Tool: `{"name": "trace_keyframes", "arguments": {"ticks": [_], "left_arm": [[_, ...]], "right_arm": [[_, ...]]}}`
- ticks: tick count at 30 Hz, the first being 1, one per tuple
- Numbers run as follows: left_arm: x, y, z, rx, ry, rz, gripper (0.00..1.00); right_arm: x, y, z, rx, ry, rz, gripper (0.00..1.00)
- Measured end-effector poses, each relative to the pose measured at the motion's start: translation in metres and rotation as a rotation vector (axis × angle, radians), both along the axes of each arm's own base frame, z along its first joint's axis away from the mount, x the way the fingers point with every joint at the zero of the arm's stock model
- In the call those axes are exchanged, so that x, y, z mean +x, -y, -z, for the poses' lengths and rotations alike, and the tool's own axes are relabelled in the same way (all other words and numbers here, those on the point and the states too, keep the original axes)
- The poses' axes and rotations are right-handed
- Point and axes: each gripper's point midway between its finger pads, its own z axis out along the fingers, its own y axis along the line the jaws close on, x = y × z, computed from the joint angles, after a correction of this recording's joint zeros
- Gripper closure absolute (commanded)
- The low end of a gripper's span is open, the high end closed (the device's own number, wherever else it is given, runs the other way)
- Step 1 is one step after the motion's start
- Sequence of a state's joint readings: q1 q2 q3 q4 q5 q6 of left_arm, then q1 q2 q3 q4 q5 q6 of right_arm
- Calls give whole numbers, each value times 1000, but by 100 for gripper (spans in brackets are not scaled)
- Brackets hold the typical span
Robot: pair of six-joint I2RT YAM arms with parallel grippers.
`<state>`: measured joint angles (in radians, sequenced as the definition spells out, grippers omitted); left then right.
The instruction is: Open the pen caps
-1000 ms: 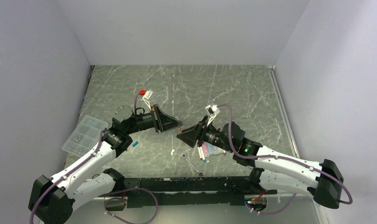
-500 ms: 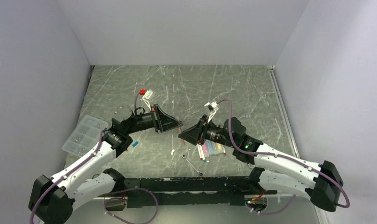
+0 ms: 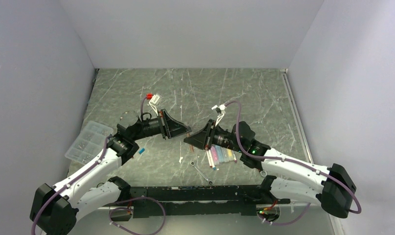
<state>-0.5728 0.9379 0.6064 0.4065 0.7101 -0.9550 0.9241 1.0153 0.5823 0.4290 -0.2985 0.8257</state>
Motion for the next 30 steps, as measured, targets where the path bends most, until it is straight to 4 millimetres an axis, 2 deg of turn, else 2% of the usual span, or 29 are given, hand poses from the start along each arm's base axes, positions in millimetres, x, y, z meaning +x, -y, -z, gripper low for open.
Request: {"name": "trace_keyframes", "arguments": {"ticks": [2,7,13,20,25,26,27,29,30], "left_arm": [[0,0,0,0,-1,-1,100],[1,0,-1,-6,-23,-7,100],[9,-7,-3,3,-49,-99,100],[26,1,-35,11,-68,-123,100],[29,4,-37,14,-89,-118,100],[36,2,-38,13,-76,-157,100],[54,-8,-44,-4,-51,-244,100],[96,-41,-61,-35,0,-463,100],[110,-55,-69,-48,22,-545,100]], "right_arm": [[-1,-1,-2,9,3,-5,100],[-1,-1,-3,7,24,-14,100],[1,3,-3,-9,42,20,100],[16,17,-32,48,91,148,100],[20,28,-38,47,107,201,100],[19,29,-33,28,101,198,100],[16,34,-22,-7,82,201,100],[12,43,-3,-68,48,209,100],[12,45,3,-89,36,215,100]]}}
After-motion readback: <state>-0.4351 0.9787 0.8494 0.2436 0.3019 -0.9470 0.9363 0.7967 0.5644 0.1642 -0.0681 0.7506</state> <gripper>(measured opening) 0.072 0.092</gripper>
